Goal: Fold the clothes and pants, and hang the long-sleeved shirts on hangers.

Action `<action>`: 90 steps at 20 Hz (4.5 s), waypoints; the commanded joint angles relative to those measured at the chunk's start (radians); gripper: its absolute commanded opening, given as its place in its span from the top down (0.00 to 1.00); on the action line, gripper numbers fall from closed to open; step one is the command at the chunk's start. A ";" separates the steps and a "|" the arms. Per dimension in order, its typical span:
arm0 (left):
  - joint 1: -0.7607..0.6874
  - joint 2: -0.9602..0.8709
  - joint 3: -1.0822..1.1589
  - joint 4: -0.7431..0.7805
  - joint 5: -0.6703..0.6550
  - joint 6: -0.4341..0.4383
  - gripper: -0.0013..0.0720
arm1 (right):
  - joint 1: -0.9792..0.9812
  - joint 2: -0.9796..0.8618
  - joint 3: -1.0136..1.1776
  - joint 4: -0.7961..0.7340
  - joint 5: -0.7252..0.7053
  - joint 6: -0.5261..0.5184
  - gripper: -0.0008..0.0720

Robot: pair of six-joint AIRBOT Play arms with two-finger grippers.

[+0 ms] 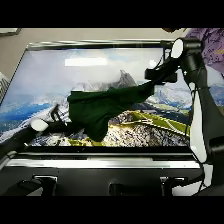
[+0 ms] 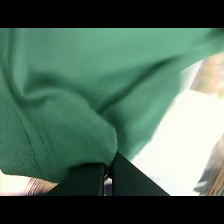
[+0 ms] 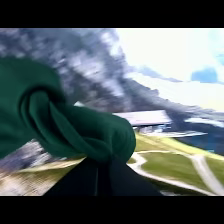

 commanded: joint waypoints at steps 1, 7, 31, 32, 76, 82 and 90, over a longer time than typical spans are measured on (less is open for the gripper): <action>0.166 0.066 0.328 0.237 -0.193 0.042 0.96 | -0.029 0.085 0.002 -0.272 -0.008 0.037 0.95; 0.399 0.122 1.051 0.316 -0.413 0.090 0.96 | -0.160 0.356 0.001 -0.305 0.055 0.012 0.95; 0.372 -0.165 0.554 0.545 -0.353 -0.042 0.96 | -0.168 -0.090 0.000 0.309 -0.121 0.101 0.95; 0.372 -0.233 0.536 0.542 -0.307 -0.041 0.96 | -0.168 -0.158 0.000 0.335 -0.183 0.102 0.95; 0.605 -0.282 0.106 0.173 -0.263 0.483 0.18 | -0.156 0.040 -0.755 0.668 -0.409 -0.362 0.95; 0.605 -0.368 0.088 0.072 -0.186 0.566 0.18 | -0.156 0.134 -0.755 0.653 -0.406 -0.351 0.95; 0.505 -0.392 0.188 -0.117 -0.253 0.678 0.96 | -0.156 0.315 -0.743 0.652 -0.413 -0.339 0.95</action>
